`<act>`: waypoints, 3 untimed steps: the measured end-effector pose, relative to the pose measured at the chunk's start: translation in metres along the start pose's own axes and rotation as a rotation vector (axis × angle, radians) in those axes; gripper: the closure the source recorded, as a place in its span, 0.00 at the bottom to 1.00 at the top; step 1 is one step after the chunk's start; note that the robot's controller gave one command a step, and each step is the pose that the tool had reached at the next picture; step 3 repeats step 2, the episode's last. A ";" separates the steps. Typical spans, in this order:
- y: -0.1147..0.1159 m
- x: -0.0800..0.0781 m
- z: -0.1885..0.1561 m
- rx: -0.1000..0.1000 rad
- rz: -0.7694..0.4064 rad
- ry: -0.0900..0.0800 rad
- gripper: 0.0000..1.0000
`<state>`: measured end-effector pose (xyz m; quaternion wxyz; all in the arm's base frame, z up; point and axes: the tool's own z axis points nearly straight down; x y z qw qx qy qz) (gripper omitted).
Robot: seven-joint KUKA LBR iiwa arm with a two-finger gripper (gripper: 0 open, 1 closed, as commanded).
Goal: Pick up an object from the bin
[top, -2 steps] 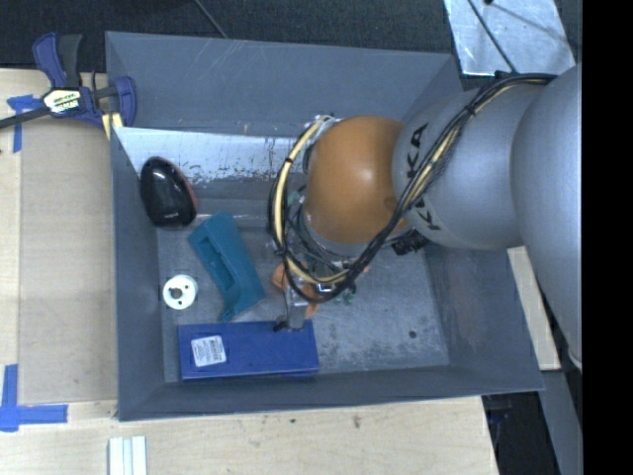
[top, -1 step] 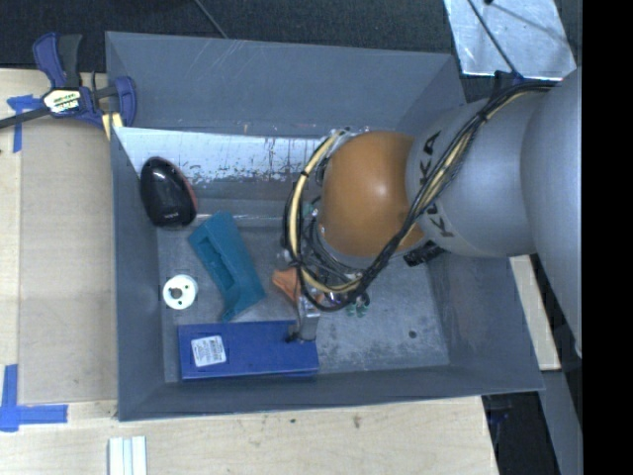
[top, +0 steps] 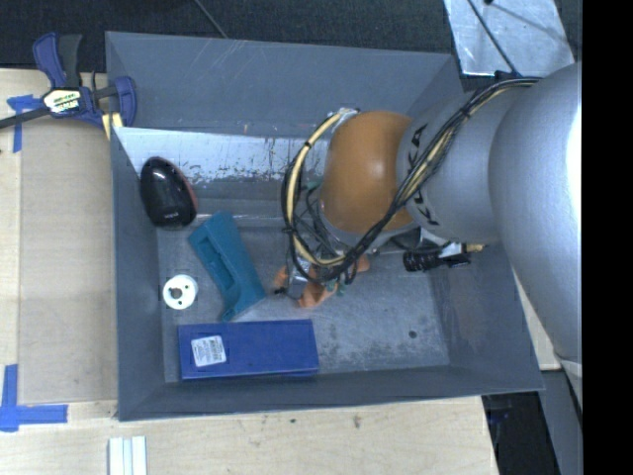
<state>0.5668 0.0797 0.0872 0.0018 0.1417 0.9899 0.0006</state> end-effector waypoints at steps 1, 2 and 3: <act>0.000 0.000 0.000 0.000 0.001 0.000 1.00; 0.011 -0.010 -0.199 0.001 -0.015 0.003 1.00; 0.011 -0.010 -0.199 0.001 -0.015 0.003 1.00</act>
Offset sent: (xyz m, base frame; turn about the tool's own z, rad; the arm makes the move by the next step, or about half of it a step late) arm 0.0125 0.0084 0.2122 -0.0147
